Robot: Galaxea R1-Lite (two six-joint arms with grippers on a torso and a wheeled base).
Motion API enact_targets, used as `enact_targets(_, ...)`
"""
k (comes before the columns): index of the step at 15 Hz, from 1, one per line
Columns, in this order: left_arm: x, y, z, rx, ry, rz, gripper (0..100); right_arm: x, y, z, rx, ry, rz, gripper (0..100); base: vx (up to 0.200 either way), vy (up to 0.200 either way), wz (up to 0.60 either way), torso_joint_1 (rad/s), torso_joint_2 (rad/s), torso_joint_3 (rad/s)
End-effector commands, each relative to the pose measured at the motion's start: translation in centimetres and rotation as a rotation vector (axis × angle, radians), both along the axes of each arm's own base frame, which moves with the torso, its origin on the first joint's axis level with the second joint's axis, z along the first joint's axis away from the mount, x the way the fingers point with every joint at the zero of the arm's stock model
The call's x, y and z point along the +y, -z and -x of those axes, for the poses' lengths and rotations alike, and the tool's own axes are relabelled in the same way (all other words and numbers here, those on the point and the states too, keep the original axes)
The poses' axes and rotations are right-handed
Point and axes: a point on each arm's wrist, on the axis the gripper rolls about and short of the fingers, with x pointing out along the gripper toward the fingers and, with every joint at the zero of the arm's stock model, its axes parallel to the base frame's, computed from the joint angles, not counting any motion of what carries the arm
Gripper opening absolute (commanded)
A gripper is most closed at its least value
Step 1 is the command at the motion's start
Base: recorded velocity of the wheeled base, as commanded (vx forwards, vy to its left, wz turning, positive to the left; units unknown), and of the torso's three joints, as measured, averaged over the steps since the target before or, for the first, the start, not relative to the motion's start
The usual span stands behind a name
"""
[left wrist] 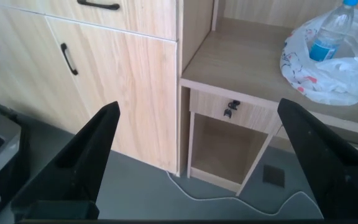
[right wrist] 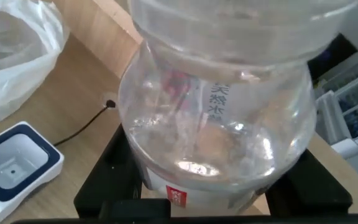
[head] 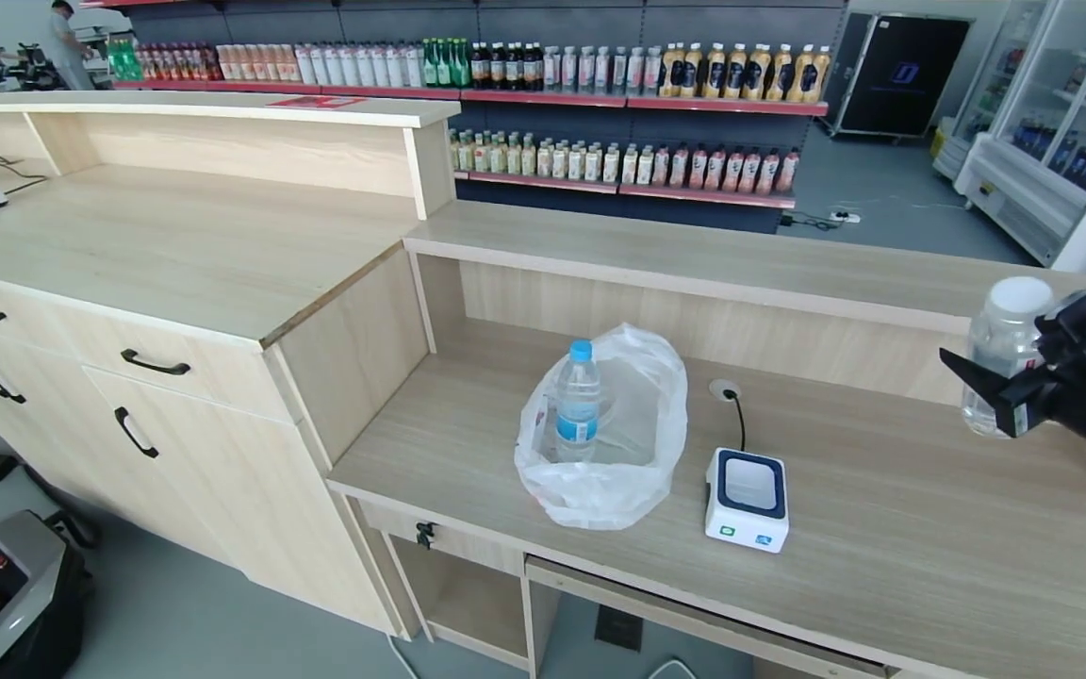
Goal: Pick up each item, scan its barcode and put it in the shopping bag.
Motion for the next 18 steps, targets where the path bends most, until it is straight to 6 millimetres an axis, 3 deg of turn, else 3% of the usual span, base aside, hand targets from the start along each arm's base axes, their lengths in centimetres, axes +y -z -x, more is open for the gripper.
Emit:
enact_targets(1, 0.0, 0.0, 0.0, 0.0, -0.001, 0.0, 100, 0.2, 2.2, -1.5, 0.038, -0.024, 0.0, 0, 0.0, 0.0, 0.0, 0.0, 0.0, 0.0)
enact_targets(9, 0.0, 0.0, 0.0, 0.0, -0.001, 0.0, 100, 2.6, 5.0, -3.6, 0.024, -0.234, 0.01, 0, 0.0, 0.0, 0.0, 0.0, 0.0, 0.0)
enact_targets(18, 0.0, 0.0, 0.0, 0.0, -0.001, 0.0, 100, 3.2, 8.6, -5.9, 0.022, -0.518, 0.073, 0, 0.0, 0.0, 0.0, 0.0, 0.0, 0.0)
